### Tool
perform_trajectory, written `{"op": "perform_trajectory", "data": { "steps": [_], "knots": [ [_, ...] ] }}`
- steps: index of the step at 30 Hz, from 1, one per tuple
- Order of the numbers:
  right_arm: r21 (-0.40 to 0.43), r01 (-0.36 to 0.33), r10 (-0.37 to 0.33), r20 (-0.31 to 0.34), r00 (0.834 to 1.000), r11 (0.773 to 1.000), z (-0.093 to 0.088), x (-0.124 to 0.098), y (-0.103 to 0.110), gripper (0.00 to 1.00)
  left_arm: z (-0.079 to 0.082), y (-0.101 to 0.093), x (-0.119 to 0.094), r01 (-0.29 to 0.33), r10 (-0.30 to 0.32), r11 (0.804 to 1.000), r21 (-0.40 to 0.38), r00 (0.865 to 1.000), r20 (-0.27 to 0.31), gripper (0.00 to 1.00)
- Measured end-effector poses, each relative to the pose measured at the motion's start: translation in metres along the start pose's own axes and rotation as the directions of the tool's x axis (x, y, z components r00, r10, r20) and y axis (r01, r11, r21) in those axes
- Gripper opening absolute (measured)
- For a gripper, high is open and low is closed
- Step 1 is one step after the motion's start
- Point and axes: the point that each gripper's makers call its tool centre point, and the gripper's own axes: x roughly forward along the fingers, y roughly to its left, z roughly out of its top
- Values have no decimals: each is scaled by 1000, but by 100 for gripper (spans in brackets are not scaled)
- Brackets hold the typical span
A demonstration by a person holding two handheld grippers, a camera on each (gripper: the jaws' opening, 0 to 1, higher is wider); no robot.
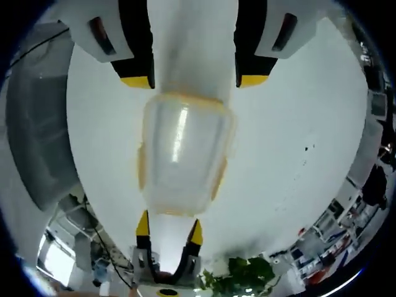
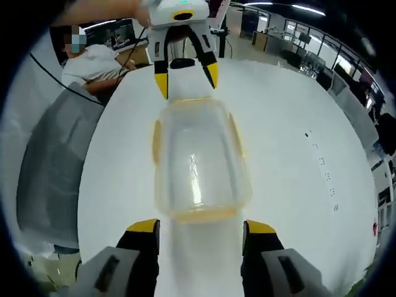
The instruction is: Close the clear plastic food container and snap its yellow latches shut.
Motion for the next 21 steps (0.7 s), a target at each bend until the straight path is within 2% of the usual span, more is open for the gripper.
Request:
{"op": "perform_trajectory", "data": {
  "steps": [3, 6, 8, 10, 12, 14, 16, 17, 19, 21],
  "knots": [
    [60, 18, -20, 37, 999, 998, 5, -4, -1, 50, 1, 0, 0, -20, 21, 998, -53, 1000, 20, 54],
    [86, 28, -32, 45, 998, 996, 9, -4, 0, 48, -2, -2, 4, -46, 46, 998, -40, 999, 1, 52],
    [106, 46, -52, 56, 997, 993, 13, -4, -1, 47, 5, -5, 5, -47, 52, 992, -120, 998, 38, 51],
    [155, 50, -65, 93, 994, 987, 21, -4, -1, 47, 6, -1, 5, -68, 76, 987, -148, 996, 48, 50],
    [197, 56, -83, 131, 988, 979, 27, -4, -3, 46, 11, 1, 5, -75, 93, 975, -208, 993, 77, 50],
    [223, 70, -101, 130, 986, 972, 28, -3, -4, 46, 16, 2, 5, -77, 110, 959, -271, 988, 106, 49],
    [244, 77, -112, 131, 985, 967, 29, -1, -6, 45, 15, 4, 5, -99, 134, 953, -286, 985, 107, 48],
    [274, 84, -123, 129, 984, 958, 29, -1, -7, 45, 14, 6, 5, -119, 157, 944, -308, 982, 102, 47],
    [326, 90, -146, 150, 978, 941, 32, -1, -10, 46, 18, 1, 8, -99, 157, 921, -376, 979, 127, 47],
    [380, 118, -186, 147, 971, 917, 32, -2, -17, 45, 19, 4, 8, -110, 184, 902, -417, 973, 142, 47]
  ]
}}
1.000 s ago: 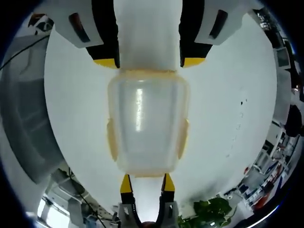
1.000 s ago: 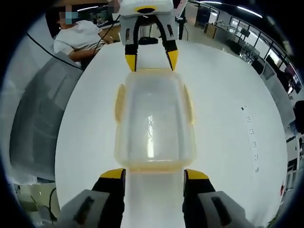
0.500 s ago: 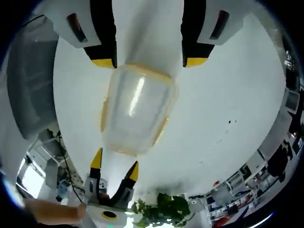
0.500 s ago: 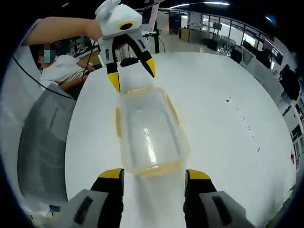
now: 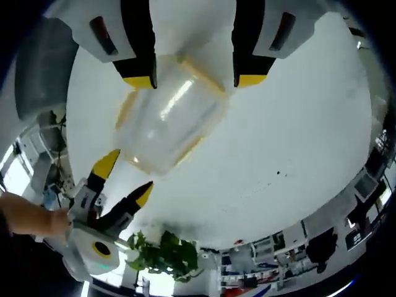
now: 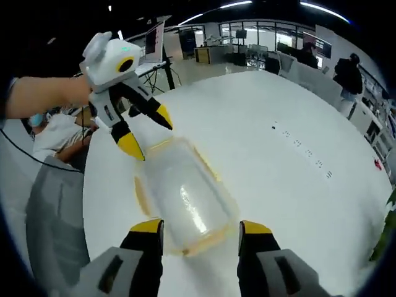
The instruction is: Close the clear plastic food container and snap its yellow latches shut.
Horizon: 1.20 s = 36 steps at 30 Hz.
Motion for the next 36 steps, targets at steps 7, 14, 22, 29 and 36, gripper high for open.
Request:
{"op": "perform_trajectory", "data": {
  "steps": [7, 14, 22, 29, 36],
  "knots": [
    [198, 16, -27, 57, 998, 980, 1, 3, -2, 46, 0, -3, 6, -22, 33, 981, -190, 998, 59, 47],
    [395, 42, -82, 87, 993, 918, -6, 8, -5, 47, -6, -6, 13, -5, 35, 949, -316, 995, 91, 46],
    [528, 58, -118, 81, 990, 847, -16, 13, -4, 46, -6, -9, 14, 5, 39, 935, -356, 992, 117, 48],
    [585, 16, -90, 97, 991, 811, -17, 21, 1, 39, -9, -7, 17, 0, 45, 932, -361, 992, 117, 45],
    [613, 12, -87, 93, 992, 790, -18, 25, 3, 41, -11, -7, 19, 21, 38, 919, -393, 989, 141, 45]
  ]
}}
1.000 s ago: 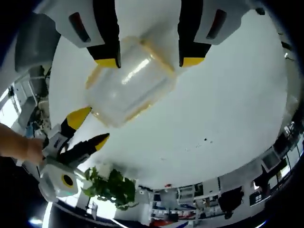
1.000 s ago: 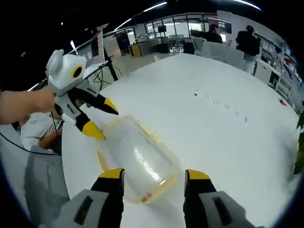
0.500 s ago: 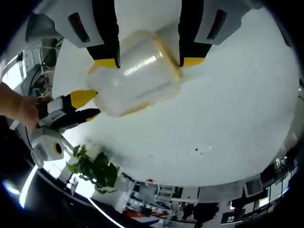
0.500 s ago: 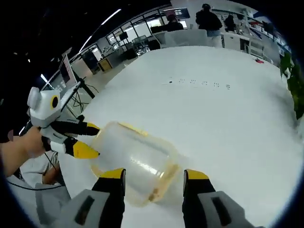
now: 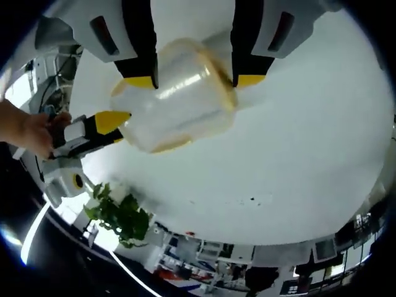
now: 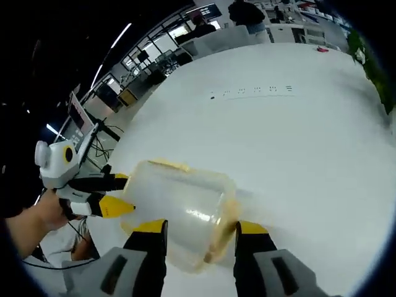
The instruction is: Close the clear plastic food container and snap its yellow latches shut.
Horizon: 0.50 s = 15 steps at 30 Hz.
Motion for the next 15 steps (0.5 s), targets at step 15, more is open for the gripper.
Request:
{"op": "perform_trajectory", "data": {
  "steps": [15],
  "knots": [
    [-21, -6, 6, -14, 1000, 1000, -1, 1, 4, 37, -2, -1, 2, -11, 11, 1000, 14, 1000, -14, 39]
  ]
}}
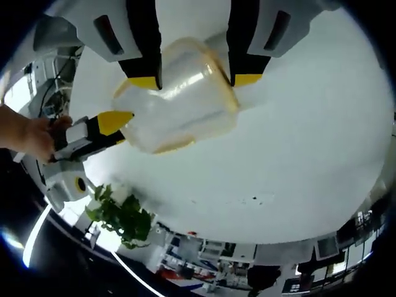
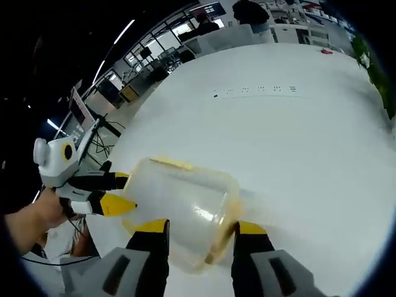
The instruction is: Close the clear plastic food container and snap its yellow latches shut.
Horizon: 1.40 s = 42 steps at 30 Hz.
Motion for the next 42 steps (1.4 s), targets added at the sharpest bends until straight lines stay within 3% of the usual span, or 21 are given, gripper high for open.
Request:
{"op": "perform_trajectory", "data": {
  "steps": [6, 8, 12, 24, 28, 33, 35, 38, 42],
  "knots": [
    [10, -27, 27, 14, 1000, 1000, 0, 2, -1, 34, 3, -1, 1, -2, 2, 1000, -1, 1000, 7, 38],
    [9, -19, 19, 22, 1000, 1000, 10, 0, -13, 33, 3, -1, -1, 2, -2, 1000, -2, 1000, 7, 38],
    [4, -19, 18, 12, 1000, 1000, -1, 3, -4, 34, 2, -2, -1, -2, 2, 1000, -3, 1000, 3, 38],
    [13, -23, 23, 2, 1000, 1000, 0, 2, -2, 37, 2, -1, -1, -11, 10, 1000, 15, 1000, 28, 39],
    [16, -10, 10, 9, 1000, 1000, 0, 2, -1, 39, 7, -3, -2, -38, 35, 997, 63, 998, 47, 40],
    [-36, -6, 6, -6, 1000, 999, -3, 3, 3, 45, 8, 0, -2, -32, 29, 998, 51, 998, 50, 41],
    [-61, -15, 12, -48, 999, 998, -7, 1, 4, 46, 8, -1, -2, -29, 26, 997, 67, 999, 48, 41],
    [-94, 1, -5, -45, 999, 996, -6, -4, 3, 44, 10, -2, -2, -36, 31, 992, 120, 999, 45, 45],
    [-115, 3, -8, -40, 999, 993, 3, -10, 2, 45, 13, 2, -7, -26, 22, 994, 104, 999, 39, 47]
  ]
}}
